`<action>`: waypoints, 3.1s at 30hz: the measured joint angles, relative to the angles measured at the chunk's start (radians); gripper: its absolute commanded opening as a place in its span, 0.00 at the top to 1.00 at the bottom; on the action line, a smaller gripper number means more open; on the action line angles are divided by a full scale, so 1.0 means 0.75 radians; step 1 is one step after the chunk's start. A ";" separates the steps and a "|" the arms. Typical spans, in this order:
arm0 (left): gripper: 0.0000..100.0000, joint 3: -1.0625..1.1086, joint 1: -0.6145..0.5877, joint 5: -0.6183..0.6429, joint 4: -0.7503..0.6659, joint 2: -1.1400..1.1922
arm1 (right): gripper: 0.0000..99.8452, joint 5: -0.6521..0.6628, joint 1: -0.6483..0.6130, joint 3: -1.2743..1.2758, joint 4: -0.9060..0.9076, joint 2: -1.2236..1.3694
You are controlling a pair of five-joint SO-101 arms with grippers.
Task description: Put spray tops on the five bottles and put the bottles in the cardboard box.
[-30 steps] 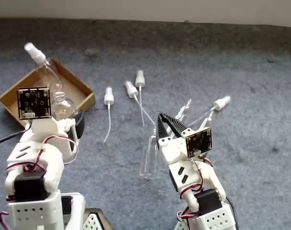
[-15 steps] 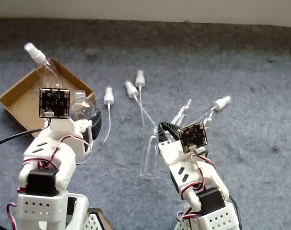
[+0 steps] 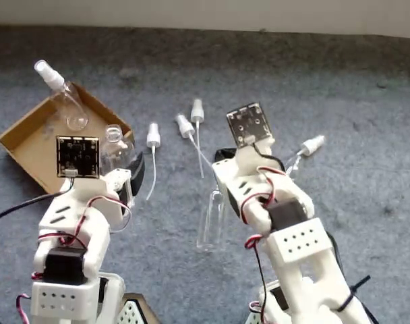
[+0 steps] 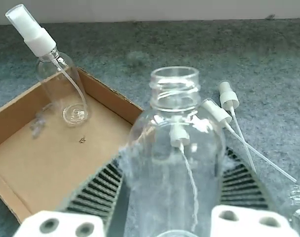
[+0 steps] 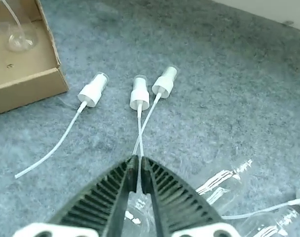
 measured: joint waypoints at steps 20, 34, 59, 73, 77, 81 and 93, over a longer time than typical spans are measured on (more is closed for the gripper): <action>0.87 0.284 0.014 0.000 -0.006 -0.456 | 0.98 0.000 0.000 -1.289 0.569 1.313; 0.87 0.284 -0.260 0.000 -0.006 -0.456 | 0.87 0.121 -0.198 -2.353 1.027 2.093; 0.87 0.284 -0.278 0.000 -0.006 -0.456 | 0.78 0.342 -0.104 -2.866 0.996 2.645; 0.87 0.284 -0.278 0.000 -0.006 -0.456 | 0.78 0.342 -0.104 -2.921 0.964 2.678; 0.87 0.284 -0.278 0.000 -0.006 -0.456 | 0.78 0.342 -0.104 -3.048 1.037 2.678; 0.87 0.284 -0.278 0.000 -0.006 -0.456 | 0.78 0.342 -0.104 -3.185 1.058 2.678; 0.87 0.284 -0.278 0.000 -0.006 -0.456 | 0.78 0.342 -0.145 -3.216 1.058 2.703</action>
